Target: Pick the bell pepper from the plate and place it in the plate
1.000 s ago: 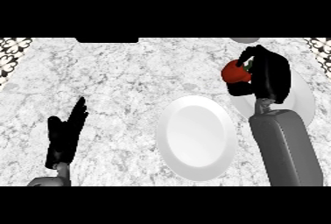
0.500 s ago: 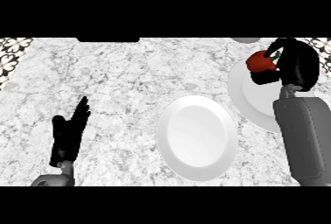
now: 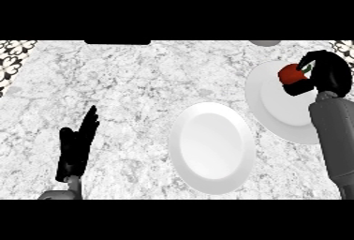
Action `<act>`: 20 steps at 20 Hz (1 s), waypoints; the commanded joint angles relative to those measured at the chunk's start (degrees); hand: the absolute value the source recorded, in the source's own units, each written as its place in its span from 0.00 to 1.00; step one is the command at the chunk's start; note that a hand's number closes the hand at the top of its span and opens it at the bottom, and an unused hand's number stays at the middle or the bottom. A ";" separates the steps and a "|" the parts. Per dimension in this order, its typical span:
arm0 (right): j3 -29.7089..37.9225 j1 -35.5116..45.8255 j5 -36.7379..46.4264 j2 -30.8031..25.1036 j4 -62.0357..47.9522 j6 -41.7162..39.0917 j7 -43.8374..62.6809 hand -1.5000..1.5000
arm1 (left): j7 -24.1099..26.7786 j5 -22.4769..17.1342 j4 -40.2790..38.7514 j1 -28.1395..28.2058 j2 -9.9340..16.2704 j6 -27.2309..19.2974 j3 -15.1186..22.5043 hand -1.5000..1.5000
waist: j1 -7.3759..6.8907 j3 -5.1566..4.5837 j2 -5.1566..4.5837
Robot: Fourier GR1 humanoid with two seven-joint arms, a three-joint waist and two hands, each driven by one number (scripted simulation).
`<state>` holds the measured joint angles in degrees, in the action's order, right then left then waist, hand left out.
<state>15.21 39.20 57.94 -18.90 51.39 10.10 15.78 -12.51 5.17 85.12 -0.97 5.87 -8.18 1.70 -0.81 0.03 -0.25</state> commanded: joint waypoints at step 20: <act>19.08 6.08 -26.74 -2.91 -18.10 -9.44 -32.32 0.00 | -0.57 -0.49 -1.10 -1.31 -0.64 0.06 -1.37 0.50 | 1.07 0.13 0.23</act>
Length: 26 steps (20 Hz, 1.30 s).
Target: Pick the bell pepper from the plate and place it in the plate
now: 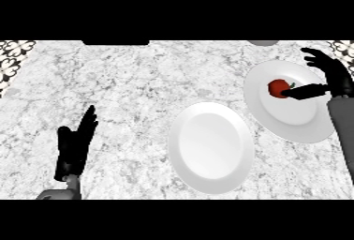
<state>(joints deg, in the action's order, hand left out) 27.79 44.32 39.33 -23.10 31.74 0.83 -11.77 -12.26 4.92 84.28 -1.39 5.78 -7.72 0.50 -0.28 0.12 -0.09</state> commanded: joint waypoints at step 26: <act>3.32 -5.24 -20.34 -3.21 -8.50 -3.27 -18.35 0.00 | -0.52 0.24 -1.53 -3.03 0.55 1.52 -2.62 0.50 | -0.65 -0.07 -0.23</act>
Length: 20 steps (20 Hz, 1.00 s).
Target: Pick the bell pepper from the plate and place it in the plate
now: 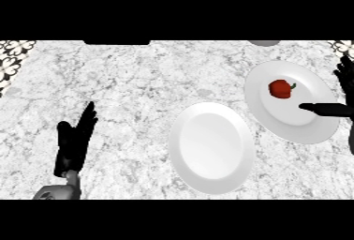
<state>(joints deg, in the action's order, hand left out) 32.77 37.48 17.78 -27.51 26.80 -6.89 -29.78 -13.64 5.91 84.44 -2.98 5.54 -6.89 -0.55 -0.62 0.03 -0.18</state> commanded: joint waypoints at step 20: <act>-2.71 -2.72 -2.02 -6.92 -11.63 7.39 -6.17 0.00 | 0.09 -2.47 1.13 1.00 2.26 4.26 -3.01 0.50 | -0.42 0.07 -0.19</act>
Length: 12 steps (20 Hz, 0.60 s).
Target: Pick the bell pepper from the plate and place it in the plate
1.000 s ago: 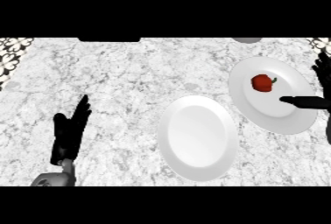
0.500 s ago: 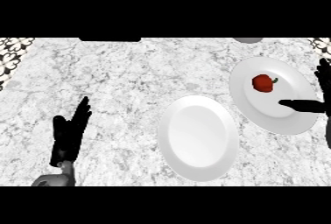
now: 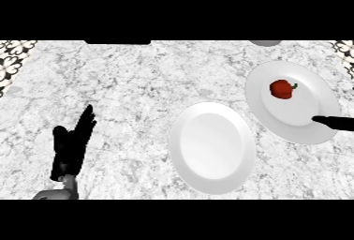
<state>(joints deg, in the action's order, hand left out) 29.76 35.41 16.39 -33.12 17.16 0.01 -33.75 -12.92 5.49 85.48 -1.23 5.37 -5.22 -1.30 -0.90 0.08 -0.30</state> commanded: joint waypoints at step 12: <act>1.09 -2.63 -3.38 -4.46 -4.38 1.87 -5.41 0.00 | 2.95 0.07 -3.82 -2.28 0.92 1.28 -1.45 0.50 | -0.09 0.04 -0.11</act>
<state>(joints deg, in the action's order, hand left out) 30.69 33.13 13.72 -36.08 13.53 2.00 -38.17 -12.19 6.63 83.71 -2.62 4.84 -5.74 -1.26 -0.98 0.12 -0.38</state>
